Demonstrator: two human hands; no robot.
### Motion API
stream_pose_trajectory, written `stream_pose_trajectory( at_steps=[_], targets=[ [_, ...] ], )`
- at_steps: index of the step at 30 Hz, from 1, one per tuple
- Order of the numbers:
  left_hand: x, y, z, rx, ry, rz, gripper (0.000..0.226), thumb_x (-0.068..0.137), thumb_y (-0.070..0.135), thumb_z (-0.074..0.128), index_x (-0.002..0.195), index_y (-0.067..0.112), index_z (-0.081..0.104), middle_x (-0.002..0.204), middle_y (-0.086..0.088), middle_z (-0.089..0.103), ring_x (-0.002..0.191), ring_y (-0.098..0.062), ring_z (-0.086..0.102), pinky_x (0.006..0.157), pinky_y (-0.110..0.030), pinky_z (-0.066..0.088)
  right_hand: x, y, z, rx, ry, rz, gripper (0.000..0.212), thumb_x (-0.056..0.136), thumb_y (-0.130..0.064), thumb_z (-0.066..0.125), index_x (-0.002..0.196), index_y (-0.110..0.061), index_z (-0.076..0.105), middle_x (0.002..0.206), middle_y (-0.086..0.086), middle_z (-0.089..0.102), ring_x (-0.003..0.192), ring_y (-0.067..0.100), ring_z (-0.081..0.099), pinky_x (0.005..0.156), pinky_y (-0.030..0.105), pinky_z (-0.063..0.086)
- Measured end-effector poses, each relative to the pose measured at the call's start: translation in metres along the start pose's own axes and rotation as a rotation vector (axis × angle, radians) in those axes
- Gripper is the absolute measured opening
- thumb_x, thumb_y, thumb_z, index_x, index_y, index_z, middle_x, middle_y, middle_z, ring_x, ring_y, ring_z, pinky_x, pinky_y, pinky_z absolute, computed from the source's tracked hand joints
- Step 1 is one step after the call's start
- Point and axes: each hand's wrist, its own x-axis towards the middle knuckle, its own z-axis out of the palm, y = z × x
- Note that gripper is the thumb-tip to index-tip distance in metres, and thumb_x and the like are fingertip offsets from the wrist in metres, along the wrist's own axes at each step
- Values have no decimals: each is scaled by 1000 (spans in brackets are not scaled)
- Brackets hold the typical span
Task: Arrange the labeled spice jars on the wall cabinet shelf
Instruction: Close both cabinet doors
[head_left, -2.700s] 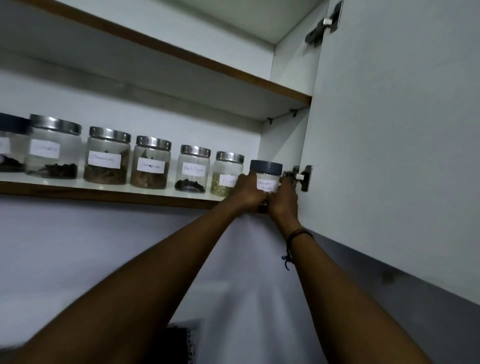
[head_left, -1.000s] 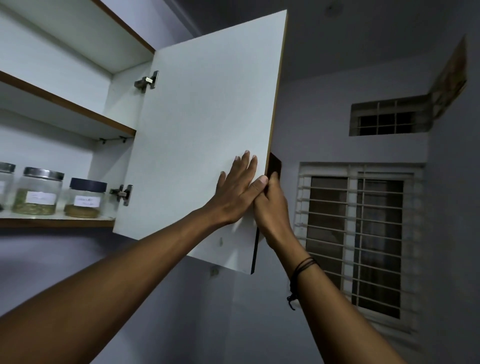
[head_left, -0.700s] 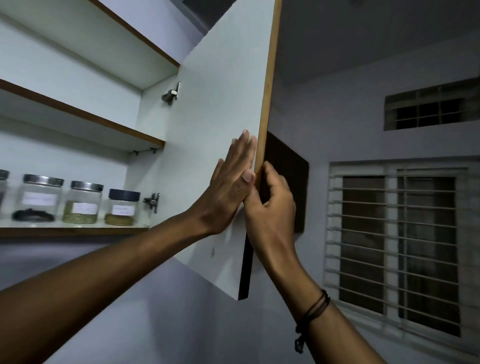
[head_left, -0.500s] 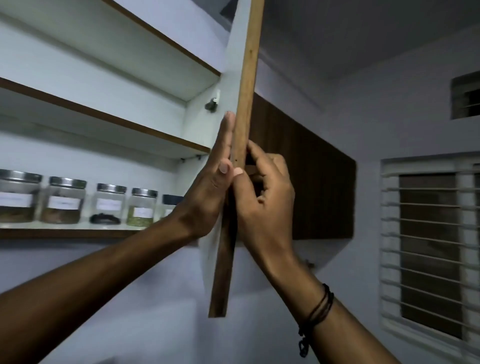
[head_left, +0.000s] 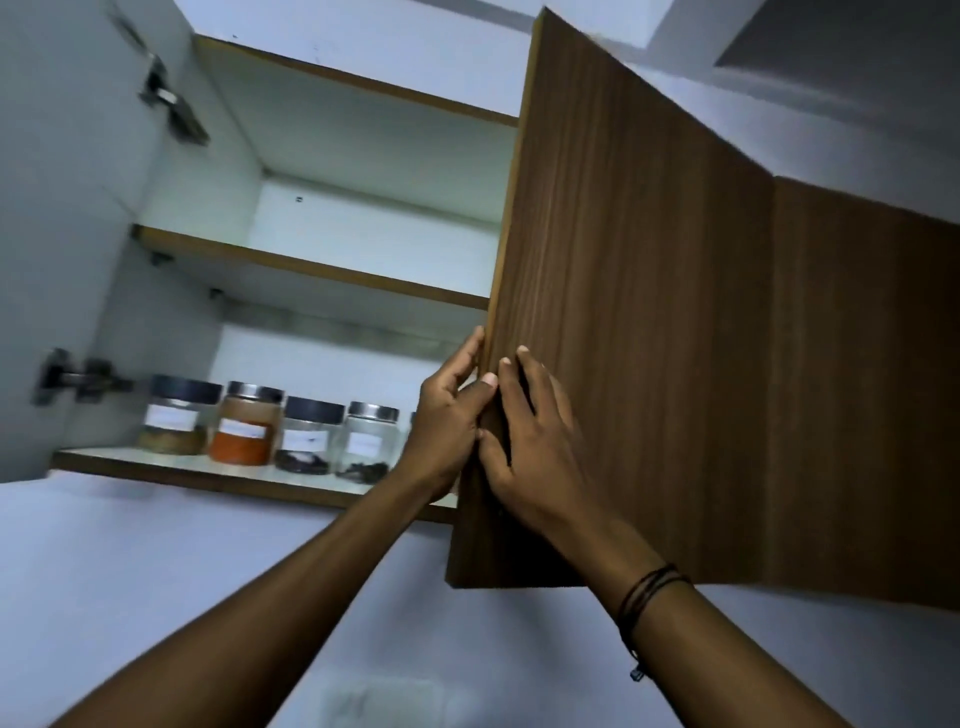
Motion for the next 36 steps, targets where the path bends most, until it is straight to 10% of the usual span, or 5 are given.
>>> stream_pose_trajectory(
  at_steps=[4,19,36],
  targets=[
    [16,-25,-20,124,106,-68,50,97,5,56,145,14,49,108,30,67,105,7,66,90,-15,54,17,7,49,-49,-110,9,72,96,-31,44,156,-15,7,165,8,-3,151,26,-3,123,40,4],
    [50,-78,-46,233,91,-113,48,103,7,48,150,14,42,147,-1,54,125,-12,58,105,-28,50,39,40,122,-173,-182,-42,71,102,-41,30,155,-15,-9,163,9,-17,146,20,-23,117,35,-10],
    [-12,50,-144,823,205,163,37,99,13,45,133,13,61,132,0,65,116,-3,58,99,-9,43,58,-117,79,244,-51,-221,65,85,-14,55,146,-3,37,153,13,38,144,27,30,119,38,27]
  ],
)
